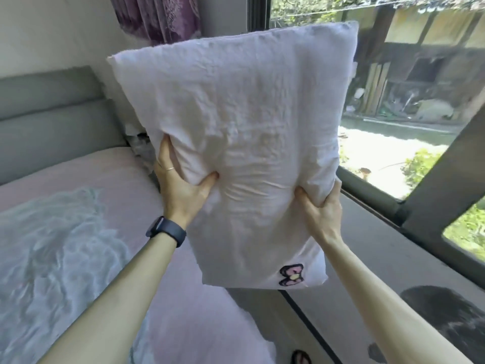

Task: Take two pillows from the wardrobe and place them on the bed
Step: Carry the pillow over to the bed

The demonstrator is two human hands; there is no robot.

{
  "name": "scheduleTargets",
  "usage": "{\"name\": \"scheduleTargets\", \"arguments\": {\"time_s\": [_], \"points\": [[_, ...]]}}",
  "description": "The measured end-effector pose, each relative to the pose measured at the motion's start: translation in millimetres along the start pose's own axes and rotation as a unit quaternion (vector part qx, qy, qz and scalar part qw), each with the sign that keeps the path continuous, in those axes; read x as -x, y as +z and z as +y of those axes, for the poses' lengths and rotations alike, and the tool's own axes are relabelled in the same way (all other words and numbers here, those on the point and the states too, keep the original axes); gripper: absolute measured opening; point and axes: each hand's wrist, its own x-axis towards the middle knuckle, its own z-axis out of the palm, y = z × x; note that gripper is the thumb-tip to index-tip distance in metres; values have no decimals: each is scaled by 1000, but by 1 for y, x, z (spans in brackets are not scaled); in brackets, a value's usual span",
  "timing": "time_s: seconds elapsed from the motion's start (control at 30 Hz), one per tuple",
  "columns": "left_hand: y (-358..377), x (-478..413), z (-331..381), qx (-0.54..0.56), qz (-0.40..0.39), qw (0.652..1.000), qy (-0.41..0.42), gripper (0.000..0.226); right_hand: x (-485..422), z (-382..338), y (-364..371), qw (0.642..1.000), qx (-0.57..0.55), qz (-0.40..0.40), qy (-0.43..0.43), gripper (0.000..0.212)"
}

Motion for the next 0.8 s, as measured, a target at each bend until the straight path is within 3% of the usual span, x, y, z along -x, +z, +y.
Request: {"name": "scheduleTargets", "arguments": {"time_s": [0.27, 0.43, 0.63, 0.8], "points": [[43, -53, -61, -100, 110, 987, -56, 115, -132, 33, 96, 989, -16, -144, -13, 48], [46, -74, -95, -136, 174, 971, -91, 116, -183, 35, 156, 973, -18, -228, -36, 52], [21, -100, -139, -180, 229, 947, -136, 118, -214, 26, 245, 943, -11, -328, -59, 57], [-22, -143, -196, -178, 290, 925, -170, 118, -231, 12, 362, 909, -14, -409, -83, 62]]}}
